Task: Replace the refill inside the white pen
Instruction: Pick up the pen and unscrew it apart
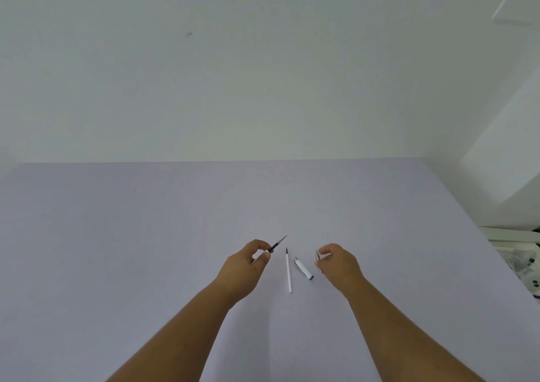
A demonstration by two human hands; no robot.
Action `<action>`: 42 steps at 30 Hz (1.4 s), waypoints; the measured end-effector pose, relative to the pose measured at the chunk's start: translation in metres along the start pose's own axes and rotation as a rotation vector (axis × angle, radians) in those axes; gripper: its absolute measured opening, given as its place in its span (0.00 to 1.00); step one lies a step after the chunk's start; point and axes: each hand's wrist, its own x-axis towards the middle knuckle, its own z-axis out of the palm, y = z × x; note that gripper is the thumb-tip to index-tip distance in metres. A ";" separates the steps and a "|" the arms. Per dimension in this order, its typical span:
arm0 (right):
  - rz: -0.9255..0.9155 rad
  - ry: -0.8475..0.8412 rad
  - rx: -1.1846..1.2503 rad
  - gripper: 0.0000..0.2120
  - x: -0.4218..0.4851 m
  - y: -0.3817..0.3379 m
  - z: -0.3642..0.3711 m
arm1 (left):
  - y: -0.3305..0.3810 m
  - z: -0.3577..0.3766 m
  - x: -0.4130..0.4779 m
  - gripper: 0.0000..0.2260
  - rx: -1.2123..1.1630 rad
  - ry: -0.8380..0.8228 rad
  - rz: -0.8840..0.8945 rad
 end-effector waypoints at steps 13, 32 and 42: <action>-0.203 -0.025 -0.394 0.12 0.012 0.034 0.020 | -0.007 0.013 0.010 0.06 -0.019 -0.046 -0.046; -0.005 -0.126 0.439 0.09 -0.003 0.004 0.006 | 0.000 0.021 0.013 0.07 0.039 -0.056 -0.020; 0.067 -0.269 0.834 0.03 0.002 -0.030 0.004 | 0.006 0.026 0.016 0.07 -0.010 -0.046 -0.017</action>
